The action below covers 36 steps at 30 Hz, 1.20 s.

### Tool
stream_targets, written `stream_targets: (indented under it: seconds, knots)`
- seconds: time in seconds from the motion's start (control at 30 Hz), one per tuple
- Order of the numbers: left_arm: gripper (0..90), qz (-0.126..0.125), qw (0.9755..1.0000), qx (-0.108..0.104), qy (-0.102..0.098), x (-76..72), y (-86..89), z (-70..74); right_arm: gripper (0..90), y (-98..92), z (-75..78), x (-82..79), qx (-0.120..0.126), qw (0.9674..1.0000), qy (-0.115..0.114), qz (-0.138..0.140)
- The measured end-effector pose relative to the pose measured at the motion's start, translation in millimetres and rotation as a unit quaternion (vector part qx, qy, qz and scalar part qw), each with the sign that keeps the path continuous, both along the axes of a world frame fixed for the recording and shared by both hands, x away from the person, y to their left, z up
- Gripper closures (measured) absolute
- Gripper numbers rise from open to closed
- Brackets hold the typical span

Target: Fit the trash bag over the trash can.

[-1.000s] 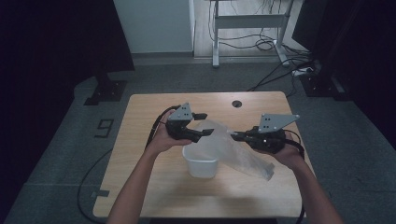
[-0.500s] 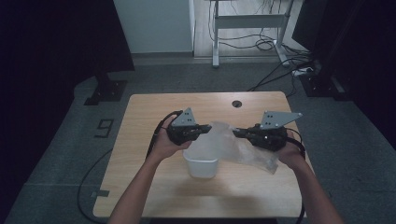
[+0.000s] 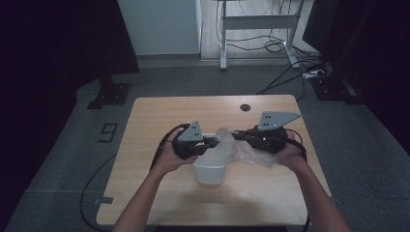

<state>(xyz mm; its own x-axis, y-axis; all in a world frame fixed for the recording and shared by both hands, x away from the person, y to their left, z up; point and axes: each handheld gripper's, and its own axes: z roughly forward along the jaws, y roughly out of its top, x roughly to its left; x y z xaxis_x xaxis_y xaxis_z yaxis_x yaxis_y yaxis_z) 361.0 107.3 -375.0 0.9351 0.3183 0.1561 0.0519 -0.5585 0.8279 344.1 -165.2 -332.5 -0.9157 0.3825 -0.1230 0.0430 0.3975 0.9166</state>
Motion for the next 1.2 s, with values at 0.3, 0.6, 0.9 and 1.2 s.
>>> stream_targets:
  seconds: [0.3, 0.6, 0.9, 1.2]
  knots:
    - [45.5, 0.014, 0.9985, -0.041, -0.032, -1.7, 15.3, 7.9, 89.1, 3.7, -1.6, -0.2, -0.008, 0.9999, 0.002, 0.012]
    - [41.3, 0.006, 0.9974, -0.063, -0.035, 1.9, 20.5, 20.6, 89.1, 3.0, -2.5, -0.5, -0.013, 0.9998, 0.005, 0.017]
    - [43.1, 0.005, 0.9966, -0.074, -0.034, 6.3, 21.1, 25.2, 89.1, -0.1, -2.2, -1.0, -0.016, 0.9997, 0.006, 0.018]
    - [59.6, -0.006, 0.9981, -0.061, 0.0, 21.2, 11.3, 19.3, 89.1, 1.0, -2.7, -1.2, -0.017, 0.9996, 0.005, 0.024]
